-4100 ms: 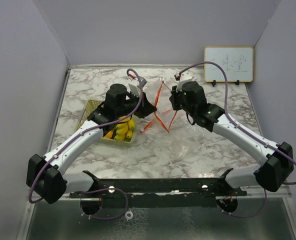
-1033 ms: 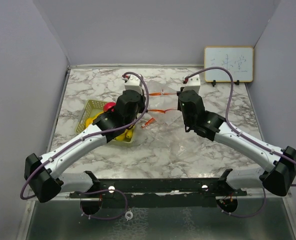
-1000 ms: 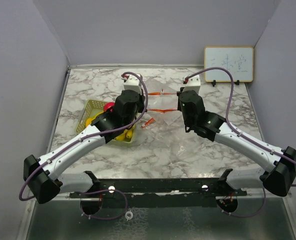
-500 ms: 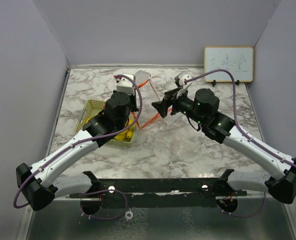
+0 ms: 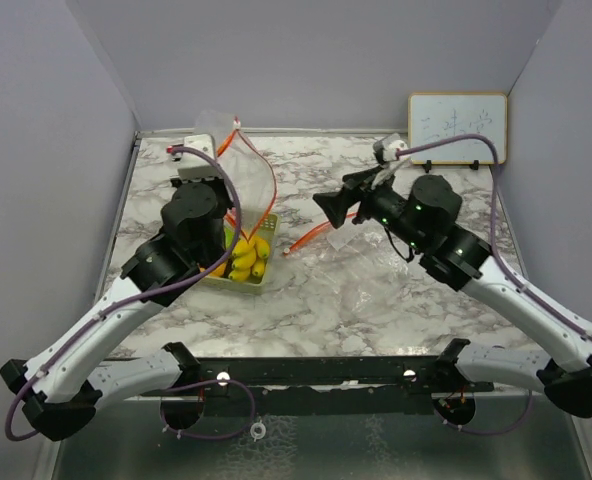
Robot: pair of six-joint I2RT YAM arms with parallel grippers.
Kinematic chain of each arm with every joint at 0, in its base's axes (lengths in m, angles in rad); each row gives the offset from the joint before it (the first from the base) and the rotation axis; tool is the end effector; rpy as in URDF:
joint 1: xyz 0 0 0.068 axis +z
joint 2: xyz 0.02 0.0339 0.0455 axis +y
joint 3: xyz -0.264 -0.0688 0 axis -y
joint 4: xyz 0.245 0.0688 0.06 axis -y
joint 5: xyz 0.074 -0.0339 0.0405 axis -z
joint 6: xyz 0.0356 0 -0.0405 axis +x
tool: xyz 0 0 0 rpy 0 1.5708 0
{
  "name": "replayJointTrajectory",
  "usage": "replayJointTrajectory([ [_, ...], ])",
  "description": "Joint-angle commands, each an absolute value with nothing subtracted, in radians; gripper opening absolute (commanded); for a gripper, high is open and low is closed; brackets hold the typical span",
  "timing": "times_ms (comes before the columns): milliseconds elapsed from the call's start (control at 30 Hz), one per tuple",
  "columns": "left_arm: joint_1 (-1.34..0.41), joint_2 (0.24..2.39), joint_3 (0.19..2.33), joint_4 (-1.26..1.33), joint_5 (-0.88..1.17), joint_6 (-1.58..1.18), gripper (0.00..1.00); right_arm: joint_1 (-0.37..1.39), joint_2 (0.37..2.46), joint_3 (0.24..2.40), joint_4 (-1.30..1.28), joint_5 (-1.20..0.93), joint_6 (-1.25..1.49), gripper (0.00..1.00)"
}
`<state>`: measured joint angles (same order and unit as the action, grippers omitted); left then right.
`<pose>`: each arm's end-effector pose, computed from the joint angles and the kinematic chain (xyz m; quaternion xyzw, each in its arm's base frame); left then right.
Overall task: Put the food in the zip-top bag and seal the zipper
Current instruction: Open the zipper of the food storage bag at the center of the board, then move the bin to the center of the board.
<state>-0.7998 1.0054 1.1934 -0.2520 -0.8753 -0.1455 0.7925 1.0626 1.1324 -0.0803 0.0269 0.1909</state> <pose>0.1622 -0.1277 0.4350 -0.0623 0.7188 -0.0069 0.6924 0.1701 0.1712 0.4199 -0.2015 0.6816 0.3236 0.6245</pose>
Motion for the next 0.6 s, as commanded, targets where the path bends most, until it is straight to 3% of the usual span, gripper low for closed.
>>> replayJointTrajectory([
  [0, -0.796, 0.904, 1.252, -0.305, -1.059, -0.099, 0.00, 0.791, 1.259, 1.189, -0.271, 0.150, 0.286, 0.78],
  [567, -0.795, 0.766, 1.204, -0.404, -1.032, -0.153, 0.00, 0.791, 1.910, 1.479, -0.189, 0.042, 0.441, 0.69],
])
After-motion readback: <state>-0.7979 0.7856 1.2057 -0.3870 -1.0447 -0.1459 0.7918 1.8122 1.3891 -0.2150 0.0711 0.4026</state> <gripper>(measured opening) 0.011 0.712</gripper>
